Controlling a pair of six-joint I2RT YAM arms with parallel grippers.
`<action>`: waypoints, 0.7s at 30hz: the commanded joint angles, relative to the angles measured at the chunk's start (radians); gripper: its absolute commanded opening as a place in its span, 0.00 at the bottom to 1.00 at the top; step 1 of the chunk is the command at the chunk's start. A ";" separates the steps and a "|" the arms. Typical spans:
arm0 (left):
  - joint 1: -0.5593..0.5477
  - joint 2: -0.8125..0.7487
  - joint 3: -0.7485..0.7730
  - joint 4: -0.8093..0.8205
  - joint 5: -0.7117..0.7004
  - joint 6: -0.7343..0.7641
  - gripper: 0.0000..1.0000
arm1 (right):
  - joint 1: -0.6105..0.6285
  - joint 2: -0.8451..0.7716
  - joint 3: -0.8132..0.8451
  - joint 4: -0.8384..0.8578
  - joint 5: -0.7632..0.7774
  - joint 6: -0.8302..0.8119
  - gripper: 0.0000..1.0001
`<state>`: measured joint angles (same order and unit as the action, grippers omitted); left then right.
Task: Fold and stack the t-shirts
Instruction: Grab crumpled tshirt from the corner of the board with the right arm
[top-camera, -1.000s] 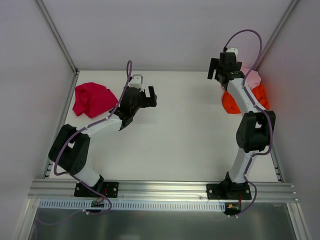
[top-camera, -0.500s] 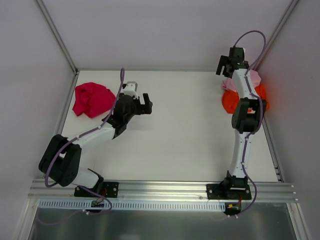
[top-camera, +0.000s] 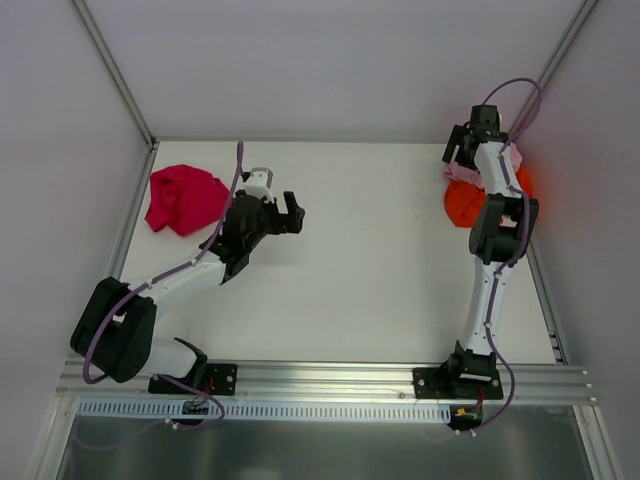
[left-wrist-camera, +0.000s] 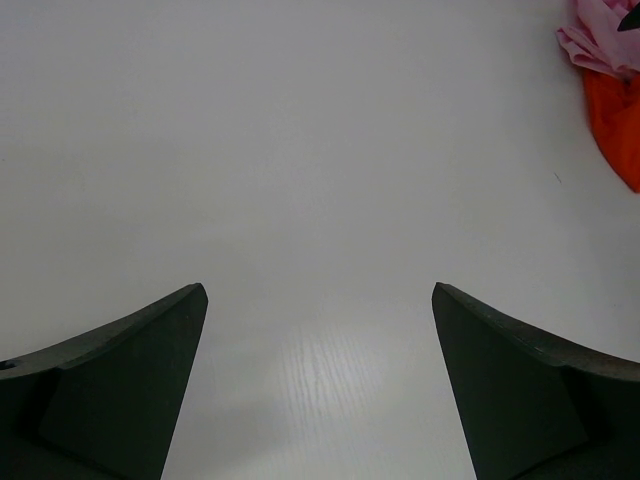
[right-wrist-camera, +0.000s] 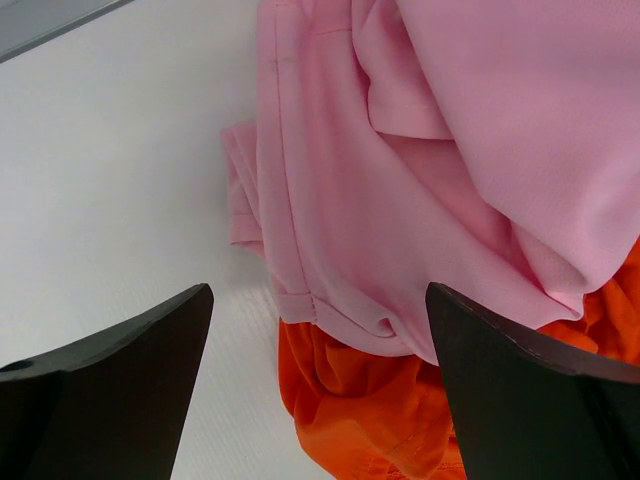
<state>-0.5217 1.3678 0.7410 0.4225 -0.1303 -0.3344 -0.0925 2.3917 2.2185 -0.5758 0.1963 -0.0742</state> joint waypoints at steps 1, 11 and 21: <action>0.009 -0.035 -0.023 0.033 0.009 -0.017 0.99 | 0.007 -0.003 0.004 0.004 -0.014 0.016 0.93; 0.006 -0.058 -0.075 0.045 0.020 -0.035 0.99 | 0.007 0.055 0.035 -0.029 -0.037 0.053 0.89; 0.008 -0.035 -0.097 0.082 0.041 -0.041 0.99 | 0.026 0.077 0.032 -0.033 -0.114 -0.028 0.01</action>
<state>-0.5217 1.3403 0.6533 0.4339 -0.1131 -0.3550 -0.0891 2.4573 2.2177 -0.5877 0.1341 -0.0624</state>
